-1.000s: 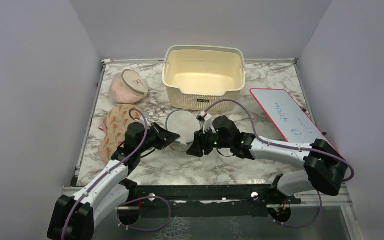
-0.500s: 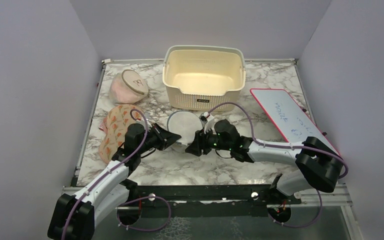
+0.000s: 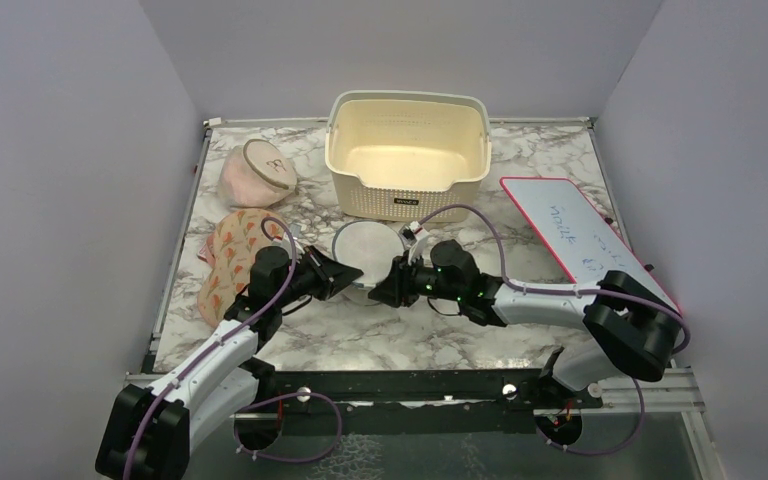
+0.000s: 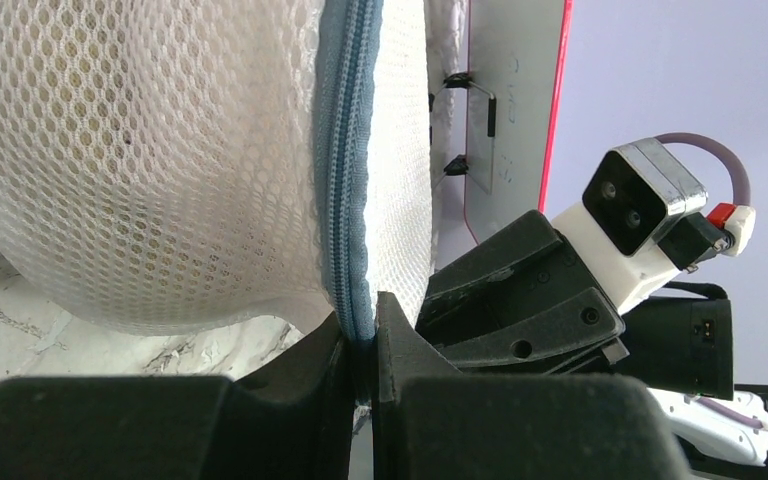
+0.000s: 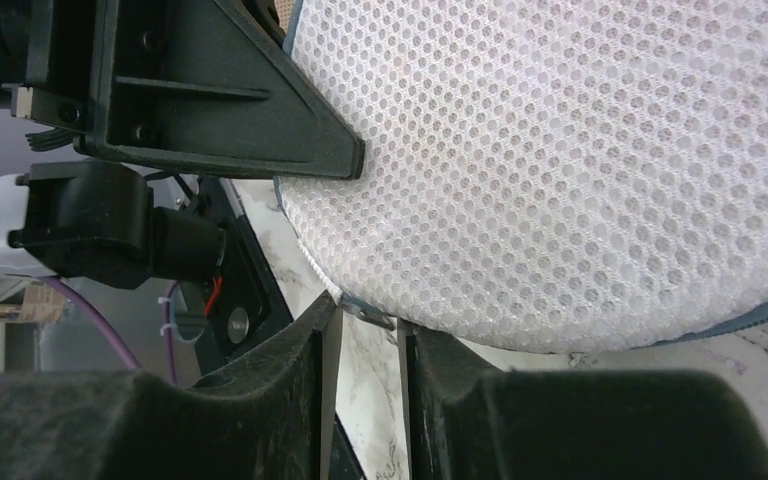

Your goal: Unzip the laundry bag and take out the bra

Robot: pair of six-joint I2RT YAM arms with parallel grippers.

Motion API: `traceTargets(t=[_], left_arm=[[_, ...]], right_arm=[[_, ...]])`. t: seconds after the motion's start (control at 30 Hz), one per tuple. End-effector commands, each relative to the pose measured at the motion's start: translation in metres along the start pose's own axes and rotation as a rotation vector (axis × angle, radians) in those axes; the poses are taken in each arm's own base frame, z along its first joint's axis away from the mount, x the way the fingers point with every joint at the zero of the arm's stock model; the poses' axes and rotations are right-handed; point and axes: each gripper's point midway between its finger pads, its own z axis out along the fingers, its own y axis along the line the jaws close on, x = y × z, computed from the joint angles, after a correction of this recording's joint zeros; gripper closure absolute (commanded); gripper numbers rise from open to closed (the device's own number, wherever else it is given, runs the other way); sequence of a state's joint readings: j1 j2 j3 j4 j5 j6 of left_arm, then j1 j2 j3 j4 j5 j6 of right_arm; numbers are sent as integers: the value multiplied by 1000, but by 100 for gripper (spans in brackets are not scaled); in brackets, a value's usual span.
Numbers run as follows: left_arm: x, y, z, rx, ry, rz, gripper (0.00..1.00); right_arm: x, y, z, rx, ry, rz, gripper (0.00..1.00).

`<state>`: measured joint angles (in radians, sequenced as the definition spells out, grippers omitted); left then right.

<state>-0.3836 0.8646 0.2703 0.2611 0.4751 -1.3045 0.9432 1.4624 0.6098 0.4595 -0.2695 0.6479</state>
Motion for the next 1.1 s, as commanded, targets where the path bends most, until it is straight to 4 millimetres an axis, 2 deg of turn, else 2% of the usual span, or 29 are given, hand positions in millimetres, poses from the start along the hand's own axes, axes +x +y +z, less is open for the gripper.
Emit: traceTargets(t=[0.0, 0.23, 0.4, 0.5, 0.7, 0.83, 0.97, 1.0, 1.07], left_arm=[[12, -2, -3, 31, 58, 7, 100], [12, 1, -4, 26, 52, 8, 100], [6, 10, -1, -38, 33, 61, 100], [3, 15, 1, -72, 31, 94, 100], [1, 23, 7, -102, 54, 134, 100], [-8, 35, 10, -196, 65, 242, 100], [-17, 40, 12, -273, 97, 360, 89], [-18, 41, 11, -292, 109, 381, 84], [-23, 37, 11, -309, 109, 437, 68]], right_arm=[[-17, 5, 6, -6, -69, -1, 78], [-13, -6, 1, 53, -56, -13, 91], [-3, -32, -15, 201, -25, -35, 99], [0, -48, -27, 282, -16, -91, 99], [-6, -81, -47, 457, -8, -193, 99], [-13, -92, -52, 495, 5, -235, 99], [-20, -90, -56, 477, 16, -282, 99], [-24, -85, -55, 456, 17, -292, 99], [-26, -77, -57, 427, 15, -292, 99]])
